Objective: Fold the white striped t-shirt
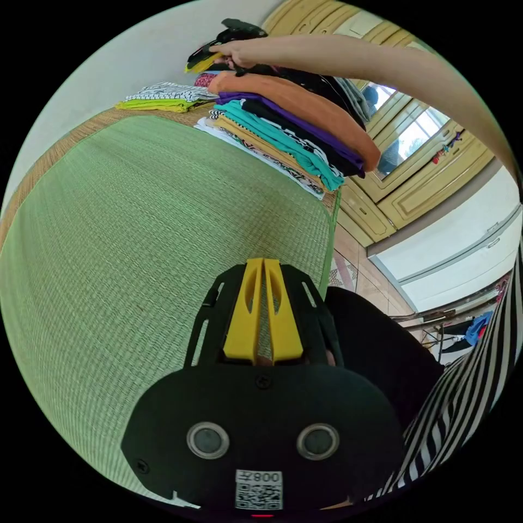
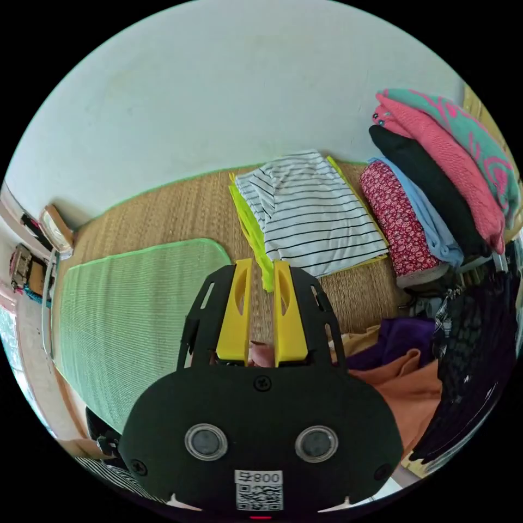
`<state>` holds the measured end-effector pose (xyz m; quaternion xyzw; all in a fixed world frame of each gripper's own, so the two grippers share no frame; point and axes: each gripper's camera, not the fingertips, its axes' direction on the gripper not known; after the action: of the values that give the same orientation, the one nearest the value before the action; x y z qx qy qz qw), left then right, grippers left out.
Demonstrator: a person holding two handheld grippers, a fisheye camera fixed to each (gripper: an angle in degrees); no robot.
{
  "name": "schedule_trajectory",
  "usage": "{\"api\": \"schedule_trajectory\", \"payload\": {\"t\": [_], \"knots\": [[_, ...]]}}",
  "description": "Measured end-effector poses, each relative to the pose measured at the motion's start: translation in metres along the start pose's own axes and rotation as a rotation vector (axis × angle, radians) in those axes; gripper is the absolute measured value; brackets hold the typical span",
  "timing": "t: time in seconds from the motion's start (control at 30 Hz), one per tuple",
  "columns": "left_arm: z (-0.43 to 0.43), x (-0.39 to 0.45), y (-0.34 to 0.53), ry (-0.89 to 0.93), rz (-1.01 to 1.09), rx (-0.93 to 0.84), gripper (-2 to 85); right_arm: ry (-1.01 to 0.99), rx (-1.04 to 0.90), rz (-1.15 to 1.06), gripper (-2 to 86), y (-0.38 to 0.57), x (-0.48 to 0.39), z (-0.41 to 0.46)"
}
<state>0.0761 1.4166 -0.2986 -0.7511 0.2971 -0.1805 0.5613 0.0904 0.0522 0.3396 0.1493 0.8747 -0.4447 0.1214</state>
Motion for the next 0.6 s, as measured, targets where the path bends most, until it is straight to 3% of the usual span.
{"api": "schedule_trajectory", "payload": {"t": [0.13, 0.43, 0.6], "knots": [[-0.032, -0.012, 0.004, 0.068, -0.025, 0.003, 0.8, 0.125, -0.150, 0.031, 7.5, -0.039, -0.001, 0.046], [-0.101, -0.015, 0.006, 0.084, -0.020, 0.008, 0.9, 0.193, -0.128, 0.034, 5.4, -0.065, 0.002, 0.064], [-0.136, -0.014, 0.004, 0.072, -0.025, 0.007, 0.7, 0.106, -0.077, 0.075, 2.5, -0.067, 0.017, 0.045]]}}
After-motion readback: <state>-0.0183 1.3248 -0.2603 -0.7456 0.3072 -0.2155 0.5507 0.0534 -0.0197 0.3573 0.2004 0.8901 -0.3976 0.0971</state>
